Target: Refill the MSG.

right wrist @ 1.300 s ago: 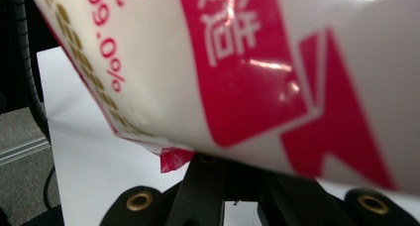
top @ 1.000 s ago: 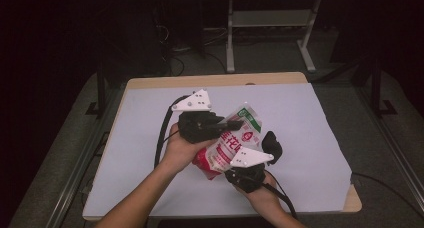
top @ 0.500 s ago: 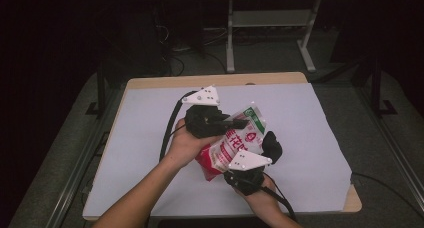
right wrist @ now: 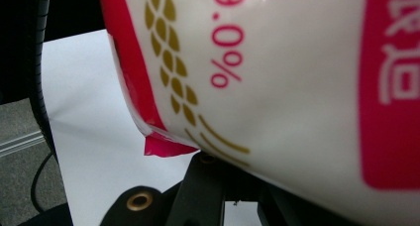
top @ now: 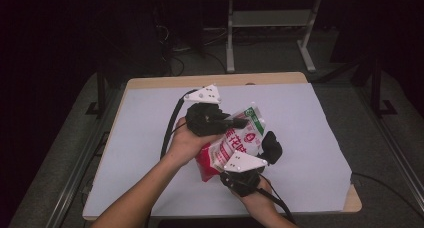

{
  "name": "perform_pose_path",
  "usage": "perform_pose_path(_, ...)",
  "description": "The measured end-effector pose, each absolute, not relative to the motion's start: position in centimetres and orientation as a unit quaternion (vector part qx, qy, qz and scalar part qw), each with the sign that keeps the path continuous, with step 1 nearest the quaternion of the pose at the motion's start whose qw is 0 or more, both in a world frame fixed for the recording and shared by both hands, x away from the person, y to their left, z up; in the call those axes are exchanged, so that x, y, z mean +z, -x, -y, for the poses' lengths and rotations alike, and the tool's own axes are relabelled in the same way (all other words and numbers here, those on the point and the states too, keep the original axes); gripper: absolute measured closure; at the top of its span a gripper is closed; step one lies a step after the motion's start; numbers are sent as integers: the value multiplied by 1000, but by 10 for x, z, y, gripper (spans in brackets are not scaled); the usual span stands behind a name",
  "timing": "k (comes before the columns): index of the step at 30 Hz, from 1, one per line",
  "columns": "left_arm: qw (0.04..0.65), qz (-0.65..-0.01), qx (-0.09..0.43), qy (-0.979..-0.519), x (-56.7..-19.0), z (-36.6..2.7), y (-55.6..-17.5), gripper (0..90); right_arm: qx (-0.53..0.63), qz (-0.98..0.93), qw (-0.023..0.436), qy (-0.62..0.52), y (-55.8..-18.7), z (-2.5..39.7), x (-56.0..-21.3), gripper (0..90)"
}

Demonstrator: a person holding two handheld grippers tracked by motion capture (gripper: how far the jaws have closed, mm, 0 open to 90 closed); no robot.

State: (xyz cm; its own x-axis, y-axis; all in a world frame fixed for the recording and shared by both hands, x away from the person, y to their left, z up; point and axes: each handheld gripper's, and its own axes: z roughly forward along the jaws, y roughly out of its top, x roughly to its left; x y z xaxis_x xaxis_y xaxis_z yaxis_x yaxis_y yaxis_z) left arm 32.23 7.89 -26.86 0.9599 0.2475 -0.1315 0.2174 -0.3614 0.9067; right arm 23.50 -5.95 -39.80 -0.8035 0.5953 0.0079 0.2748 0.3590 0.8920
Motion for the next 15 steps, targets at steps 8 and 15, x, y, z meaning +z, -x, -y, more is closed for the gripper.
perform_pose_path(8,544,-141,8,-827,-272,-76,-328,900,497,-810,162,-265,-235,57,-399,900)
perform_pose_path(15,537,-141,5,-832,-273,-71,-329,900,492,-812,167,-266,-233,57,-399,900)
